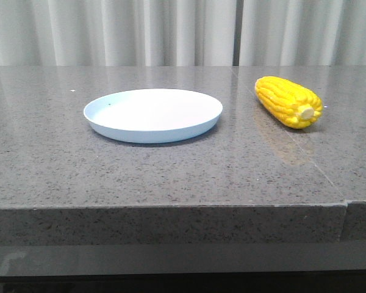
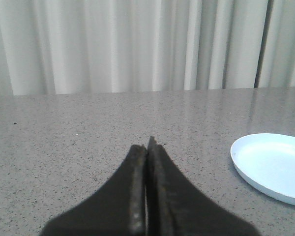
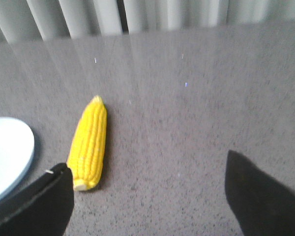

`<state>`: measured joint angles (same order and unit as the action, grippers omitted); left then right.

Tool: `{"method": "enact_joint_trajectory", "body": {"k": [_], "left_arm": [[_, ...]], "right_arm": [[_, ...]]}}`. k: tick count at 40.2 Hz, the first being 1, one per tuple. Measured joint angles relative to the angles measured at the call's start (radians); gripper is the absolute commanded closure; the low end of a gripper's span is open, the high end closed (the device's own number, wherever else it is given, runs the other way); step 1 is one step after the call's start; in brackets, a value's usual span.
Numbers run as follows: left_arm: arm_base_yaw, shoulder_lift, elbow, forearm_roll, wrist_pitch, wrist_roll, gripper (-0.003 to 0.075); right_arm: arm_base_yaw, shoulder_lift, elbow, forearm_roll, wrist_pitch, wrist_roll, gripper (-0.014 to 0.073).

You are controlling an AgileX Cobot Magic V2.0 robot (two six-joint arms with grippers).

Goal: Place corn on plate with both arms

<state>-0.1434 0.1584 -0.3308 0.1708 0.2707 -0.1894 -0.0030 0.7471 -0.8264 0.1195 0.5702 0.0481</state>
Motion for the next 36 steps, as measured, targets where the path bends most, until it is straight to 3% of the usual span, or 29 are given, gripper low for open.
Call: {"method": "enact_joint_trajectory", "body": {"k": [6, 21, 33, 36], "left_arm": [[0.000, 0.000, 0.000, 0.000, 0.000, 0.000, 0.0740], [0.000, 0.000, 0.000, 0.000, 0.001, 0.000, 0.0740], [0.000, 0.000, 0.000, 0.000, 0.001, 0.000, 0.0740], [0.000, 0.000, 0.000, 0.000, 0.001, 0.000, 0.0740]], "right_arm": [[0.013, 0.231, -0.164, 0.000, 0.102, 0.000, -0.0053], [0.165, 0.839, -0.603, 0.032, 0.339, 0.033, -0.0053], [0.199, 1.130, -0.810, 0.108, 0.427, 0.043, -0.0048], [0.203, 1.165, -0.827, 0.117, 0.431, 0.043, 0.0004]]}}
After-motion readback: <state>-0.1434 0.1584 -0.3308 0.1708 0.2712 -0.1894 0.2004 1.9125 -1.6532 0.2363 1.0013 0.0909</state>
